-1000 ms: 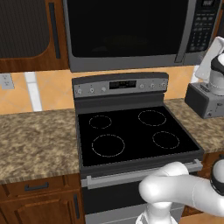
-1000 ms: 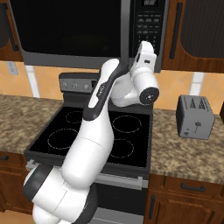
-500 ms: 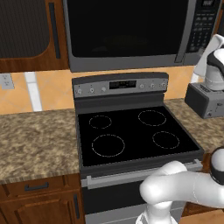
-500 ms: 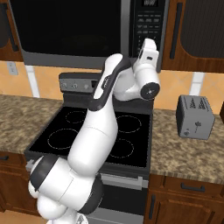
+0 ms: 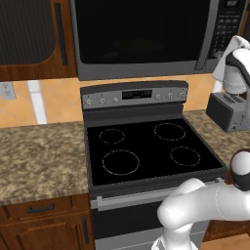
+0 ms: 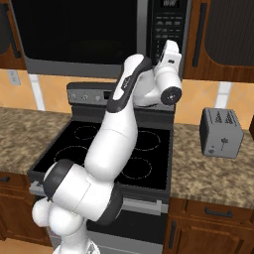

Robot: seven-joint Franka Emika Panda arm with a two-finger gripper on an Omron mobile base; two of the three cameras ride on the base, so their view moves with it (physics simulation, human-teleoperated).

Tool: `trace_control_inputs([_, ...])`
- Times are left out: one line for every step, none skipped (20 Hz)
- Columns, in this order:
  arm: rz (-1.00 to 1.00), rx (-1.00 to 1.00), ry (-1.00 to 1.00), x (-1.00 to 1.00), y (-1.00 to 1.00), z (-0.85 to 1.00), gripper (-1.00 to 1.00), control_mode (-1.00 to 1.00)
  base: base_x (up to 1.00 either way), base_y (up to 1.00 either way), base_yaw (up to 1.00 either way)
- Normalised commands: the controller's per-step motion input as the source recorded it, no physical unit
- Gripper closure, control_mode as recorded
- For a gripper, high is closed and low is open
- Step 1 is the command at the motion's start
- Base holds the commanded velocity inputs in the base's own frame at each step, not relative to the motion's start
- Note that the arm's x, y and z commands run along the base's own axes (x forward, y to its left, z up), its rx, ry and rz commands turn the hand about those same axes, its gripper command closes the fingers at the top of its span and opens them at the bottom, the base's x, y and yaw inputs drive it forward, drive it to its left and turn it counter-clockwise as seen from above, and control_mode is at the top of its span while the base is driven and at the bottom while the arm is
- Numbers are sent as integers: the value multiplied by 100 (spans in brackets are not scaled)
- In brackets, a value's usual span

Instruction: Open the microwave, place the bowl with waffle inside the microwave, then close the microwave door and turn it on.

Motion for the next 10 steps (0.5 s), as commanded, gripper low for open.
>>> trace_control_inputs([-1, 0, 0, 43, -1, 0, 100, -100, 0, 0, 0])
trace_control_inputs([-1, 0, 0, 42, -1, 0, 100, -100, 0, 0, 0])
trace_control_inputs([-1, 0, 0, 42, -2, 0, 100, -100, 0, 0, 0])
trace_control_inputs([-1, 0, 0, 42, -3, -2, 100, -100, 0, 0, 0])
trace_control_inputs([-1, 0, 0, 42, -4, -2, 100, -100, 0, 0, 0])
trace_control_inputs([-1, 0, 0, 43, -4, -4, 100, -100, 0, 0, 0])
trace_control_inputs([0, 0, 0, 41, -6, -6, 100, -100, 0, 0, 0])
trace_control_inputs([0, 0, 0, 40, -7, -8, 100, -100, 0, 0, 0])
trace_control_inputs([0, 0, 0, 36, -8, -9, 100, -100, 0, 0, 0])
trace_control_inputs([0, 0, 0, 9, -9, -6, 100, -100, 0, 0, 0])
